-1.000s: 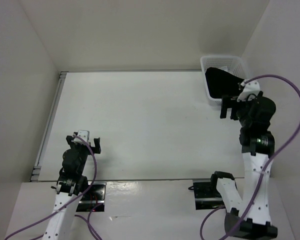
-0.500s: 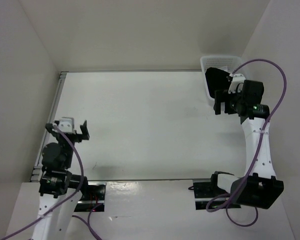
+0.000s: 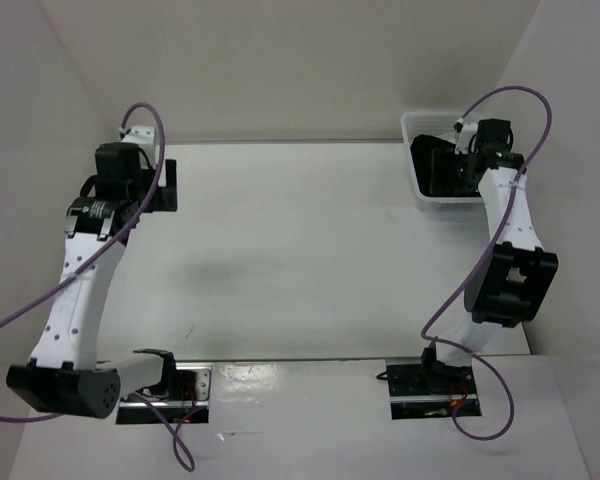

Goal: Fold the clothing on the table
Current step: Grab the skirt from the pile

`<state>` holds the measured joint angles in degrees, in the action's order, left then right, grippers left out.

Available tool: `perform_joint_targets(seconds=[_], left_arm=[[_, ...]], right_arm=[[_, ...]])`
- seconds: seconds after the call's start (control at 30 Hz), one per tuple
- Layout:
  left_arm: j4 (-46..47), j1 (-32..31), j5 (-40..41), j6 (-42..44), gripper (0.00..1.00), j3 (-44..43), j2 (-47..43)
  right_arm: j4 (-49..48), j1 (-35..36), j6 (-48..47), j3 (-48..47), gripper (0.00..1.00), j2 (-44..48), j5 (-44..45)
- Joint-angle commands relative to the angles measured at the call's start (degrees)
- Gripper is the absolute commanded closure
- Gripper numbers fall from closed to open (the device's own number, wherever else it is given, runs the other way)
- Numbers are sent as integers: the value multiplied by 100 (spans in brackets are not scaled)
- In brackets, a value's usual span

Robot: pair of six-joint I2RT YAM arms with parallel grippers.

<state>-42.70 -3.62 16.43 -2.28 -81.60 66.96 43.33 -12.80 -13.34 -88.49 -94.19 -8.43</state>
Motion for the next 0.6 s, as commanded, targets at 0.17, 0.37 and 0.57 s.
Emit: perform_joint_targets(seconds=[0.17,0.37,0.57], left_arm=[[138,239,-1133,-413,0,697,792],[535,186,-1274,-202,0,1349,740],[710,186,-1054,-255,0,1524,450]], right_arm=[[-150,-170,60,-1750,1,-1645,579],[-97,-223,60,-2523,1,-2584,640],[-44,-276,60,-2762,1,-3105,693]])
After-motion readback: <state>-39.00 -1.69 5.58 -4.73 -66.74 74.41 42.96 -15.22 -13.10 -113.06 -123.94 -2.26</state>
